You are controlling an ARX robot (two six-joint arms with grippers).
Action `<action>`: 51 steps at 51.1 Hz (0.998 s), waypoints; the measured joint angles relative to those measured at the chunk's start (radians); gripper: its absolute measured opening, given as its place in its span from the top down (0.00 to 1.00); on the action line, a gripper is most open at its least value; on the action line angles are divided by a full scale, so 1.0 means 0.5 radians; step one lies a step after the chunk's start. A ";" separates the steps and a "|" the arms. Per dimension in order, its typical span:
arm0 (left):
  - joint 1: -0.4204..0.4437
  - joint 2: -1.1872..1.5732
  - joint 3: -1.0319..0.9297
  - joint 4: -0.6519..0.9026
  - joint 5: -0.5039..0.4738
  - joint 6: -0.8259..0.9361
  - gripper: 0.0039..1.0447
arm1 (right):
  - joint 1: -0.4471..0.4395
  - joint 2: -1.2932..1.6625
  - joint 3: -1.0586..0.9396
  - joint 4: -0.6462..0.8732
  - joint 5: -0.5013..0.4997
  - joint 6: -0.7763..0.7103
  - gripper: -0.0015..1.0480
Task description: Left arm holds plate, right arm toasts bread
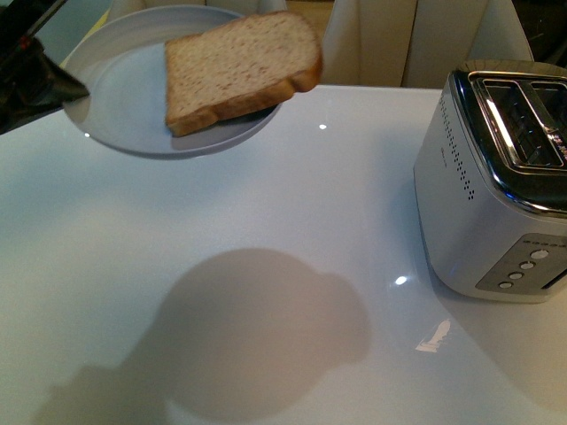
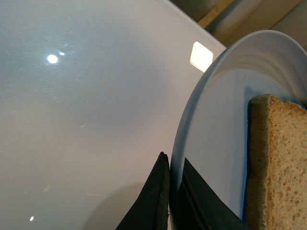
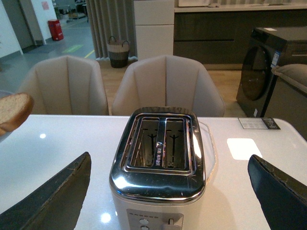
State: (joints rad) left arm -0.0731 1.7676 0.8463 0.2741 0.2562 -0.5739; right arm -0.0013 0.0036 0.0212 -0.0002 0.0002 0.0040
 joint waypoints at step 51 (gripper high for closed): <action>-0.713 -0.334 0.150 -0.146 -0.191 -0.568 0.97 | -0.060 0.098 0.077 -0.214 -0.226 0.056 0.09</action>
State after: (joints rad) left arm -0.4294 1.6005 0.9215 0.2008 0.1608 -0.8577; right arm -0.0315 0.0525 0.0597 -0.1070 -0.1127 0.0322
